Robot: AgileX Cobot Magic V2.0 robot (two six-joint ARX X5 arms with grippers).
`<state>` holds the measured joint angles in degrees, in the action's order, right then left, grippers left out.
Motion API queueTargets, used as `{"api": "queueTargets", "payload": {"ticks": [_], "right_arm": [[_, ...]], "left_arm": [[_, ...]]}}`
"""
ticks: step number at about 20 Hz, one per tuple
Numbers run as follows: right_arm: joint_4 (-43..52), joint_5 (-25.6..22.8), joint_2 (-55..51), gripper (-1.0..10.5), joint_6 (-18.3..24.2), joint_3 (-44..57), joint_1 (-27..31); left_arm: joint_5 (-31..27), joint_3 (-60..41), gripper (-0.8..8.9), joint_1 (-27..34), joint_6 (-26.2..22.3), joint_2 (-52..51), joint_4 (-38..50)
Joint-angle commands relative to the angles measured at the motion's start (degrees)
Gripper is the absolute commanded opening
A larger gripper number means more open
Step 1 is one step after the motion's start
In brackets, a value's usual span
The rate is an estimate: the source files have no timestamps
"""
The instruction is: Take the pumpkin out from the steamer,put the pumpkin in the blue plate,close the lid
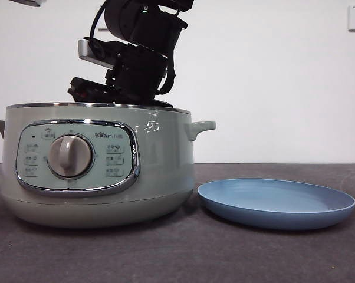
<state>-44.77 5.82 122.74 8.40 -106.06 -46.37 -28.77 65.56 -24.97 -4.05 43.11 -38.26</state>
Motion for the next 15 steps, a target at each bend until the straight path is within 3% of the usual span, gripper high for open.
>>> {"api": "queueTargets", "payload": {"ticks": [1,6,11,15], "right_arm": [[0.17,-0.24,0.44,-0.1,-0.22,0.02,-0.26],[-3.65,-0.24,-6.71,-0.1,-1.44,0.02,-0.52],[-16.83,-0.96,-20.15,-0.1,-1.51,0.02,2.47],[-27.67,-12.50,-27.15,-0.1,-7.96,0.17,8.24]], "left_arm": [[-0.17,0.57,-0.05,-0.09,-0.68,-0.68,2.08],[0.63,0.55,-0.05,-0.11,-0.66,-0.55,2.32],[1.33,0.55,-0.05,-0.11,-0.63,0.37,3.52],[3.52,0.55,-0.05,-0.11,-0.63,0.35,4.15]]}}
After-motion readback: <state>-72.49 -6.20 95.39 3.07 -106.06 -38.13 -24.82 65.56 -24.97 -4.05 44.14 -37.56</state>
